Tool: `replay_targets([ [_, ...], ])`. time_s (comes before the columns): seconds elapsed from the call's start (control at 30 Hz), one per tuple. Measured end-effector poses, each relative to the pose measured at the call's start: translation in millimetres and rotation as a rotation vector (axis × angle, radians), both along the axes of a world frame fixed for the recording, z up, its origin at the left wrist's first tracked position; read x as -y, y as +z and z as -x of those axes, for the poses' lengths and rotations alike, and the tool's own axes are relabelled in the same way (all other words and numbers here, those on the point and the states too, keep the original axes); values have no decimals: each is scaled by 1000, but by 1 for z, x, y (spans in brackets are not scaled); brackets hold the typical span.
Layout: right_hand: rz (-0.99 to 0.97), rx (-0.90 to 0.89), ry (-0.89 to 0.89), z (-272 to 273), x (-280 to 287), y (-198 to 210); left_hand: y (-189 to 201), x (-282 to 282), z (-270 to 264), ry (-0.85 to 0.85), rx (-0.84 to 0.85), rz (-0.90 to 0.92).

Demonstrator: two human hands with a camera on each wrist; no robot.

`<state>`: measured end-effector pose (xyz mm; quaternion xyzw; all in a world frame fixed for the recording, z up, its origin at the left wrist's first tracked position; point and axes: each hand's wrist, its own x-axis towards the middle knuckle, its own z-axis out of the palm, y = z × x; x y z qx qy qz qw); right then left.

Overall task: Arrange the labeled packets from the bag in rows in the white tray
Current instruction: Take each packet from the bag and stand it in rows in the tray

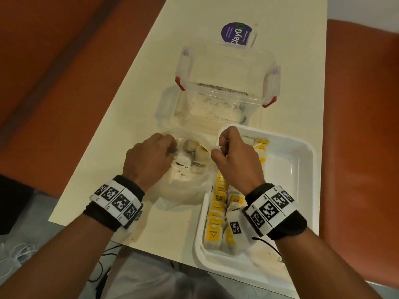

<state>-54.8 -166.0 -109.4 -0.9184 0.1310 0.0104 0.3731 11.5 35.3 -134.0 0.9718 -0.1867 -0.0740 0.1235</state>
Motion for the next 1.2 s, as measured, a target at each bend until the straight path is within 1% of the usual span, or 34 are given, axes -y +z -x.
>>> replay_targets([
  [0.03, 1, -5, 2, 0, 0, 0, 0, 2, 2, -8, -11, -14],
  [0.1, -1, -16, 11, 2, 0, 0, -1, 5, 3, 27, -28, -33],
  [0.17, -5, -22, 19, 3, 0, 0, -4, 7, 1, 73, -27, -17],
  [0.23, -1, -22, 24, 4, -1, -1, -5, 6, -2, 74, -21, -21],
  [0.37, 1, -20, 16, 4, 0, -1, 1, 0, -4, 95, 17, -27],
  [0.43, -1, -15, 14, 3, 1, 0, 7, -6, -5, 92, 61, -27],
  [0.53, 4, -1, 31, 1, 2, 2, 18, -14, -4, 48, 104, 25],
  [0.6, 9, 9, 49, 1, 3, 2, 28, -15, -2, -4, 92, 82],
  [0.7, 16, 9, 72, 1, 5, 3, 38, -11, 1, -88, 0, 192],
  [0.77, 22, -1, 95, 4, 4, 3, 37, -5, 2, -152, -89, 209],
  [0.83, 34, -1, 108, 6, 2, 2, 29, 2, 3, -194, -144, 191],
  [0.9, 37, -1, 109, 8, 1, 1, 19, 11, 4, -190, -159, 177],
  [1.03, 34, 16, 105, 8, 0, 1, 6, 30, 11, -189, -79, 139],
  [1.1, 35, 18, 100, 8, 0, 0, 4, 39, 16, -196, -39, 72],
  [1.2, 27, 6, 88, 8, 0, 0, 0, 48, 20, -195, -67, -17],
])
